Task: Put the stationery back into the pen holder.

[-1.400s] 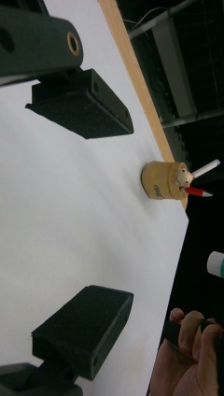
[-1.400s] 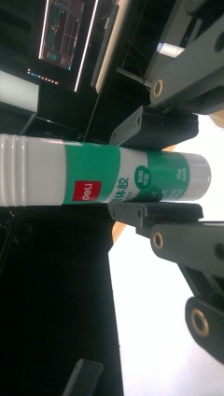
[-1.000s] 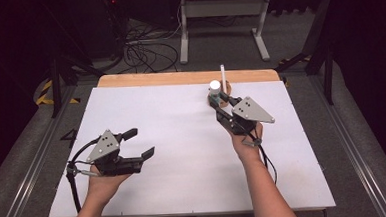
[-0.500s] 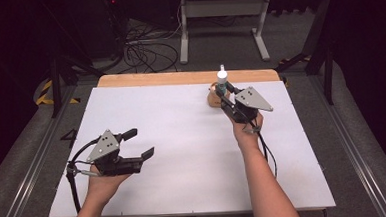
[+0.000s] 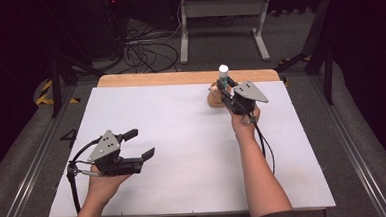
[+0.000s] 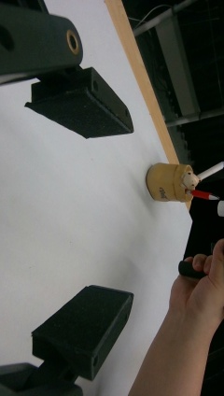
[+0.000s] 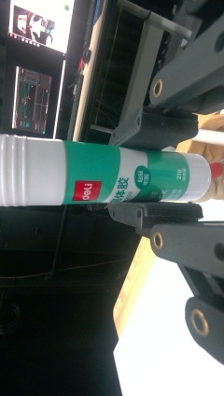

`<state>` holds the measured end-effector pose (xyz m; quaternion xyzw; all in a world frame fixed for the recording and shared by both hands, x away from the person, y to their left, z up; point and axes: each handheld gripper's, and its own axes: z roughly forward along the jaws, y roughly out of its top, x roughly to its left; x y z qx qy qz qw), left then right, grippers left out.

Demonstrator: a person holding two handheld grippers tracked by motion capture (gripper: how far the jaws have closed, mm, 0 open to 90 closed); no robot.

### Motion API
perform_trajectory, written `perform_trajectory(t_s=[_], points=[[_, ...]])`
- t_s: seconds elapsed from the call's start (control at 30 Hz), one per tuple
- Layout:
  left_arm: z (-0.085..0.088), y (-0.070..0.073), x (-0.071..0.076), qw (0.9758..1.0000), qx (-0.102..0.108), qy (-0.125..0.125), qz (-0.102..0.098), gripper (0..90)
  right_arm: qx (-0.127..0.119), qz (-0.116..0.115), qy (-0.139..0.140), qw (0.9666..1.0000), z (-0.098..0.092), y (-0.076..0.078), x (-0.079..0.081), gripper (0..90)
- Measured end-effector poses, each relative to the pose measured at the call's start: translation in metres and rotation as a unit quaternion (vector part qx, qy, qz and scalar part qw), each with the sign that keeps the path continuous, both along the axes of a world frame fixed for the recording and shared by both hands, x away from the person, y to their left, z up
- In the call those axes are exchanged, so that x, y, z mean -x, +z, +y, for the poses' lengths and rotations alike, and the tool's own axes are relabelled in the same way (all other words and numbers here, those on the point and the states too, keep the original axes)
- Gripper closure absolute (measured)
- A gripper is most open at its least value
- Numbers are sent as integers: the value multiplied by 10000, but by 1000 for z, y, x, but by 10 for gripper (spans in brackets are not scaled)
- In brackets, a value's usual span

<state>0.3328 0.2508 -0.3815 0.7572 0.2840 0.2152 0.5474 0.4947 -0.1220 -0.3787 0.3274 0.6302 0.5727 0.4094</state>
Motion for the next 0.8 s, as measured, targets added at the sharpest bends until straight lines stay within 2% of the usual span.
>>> perform_trajectory(t_s=[0.43,0.63,0.8], points=[[1,-2,-1,10000,2,7,24,181,-242,66,-209,9995,-9,-15,-28,659],[1,-3,-1,10000,21,12,17,181,-389,75,-155,9991,-12,-22,-38,658],[1,-3,-1,10000,27,11,15,181,-369,173,-149,9991,-13,-27,-45,658]])
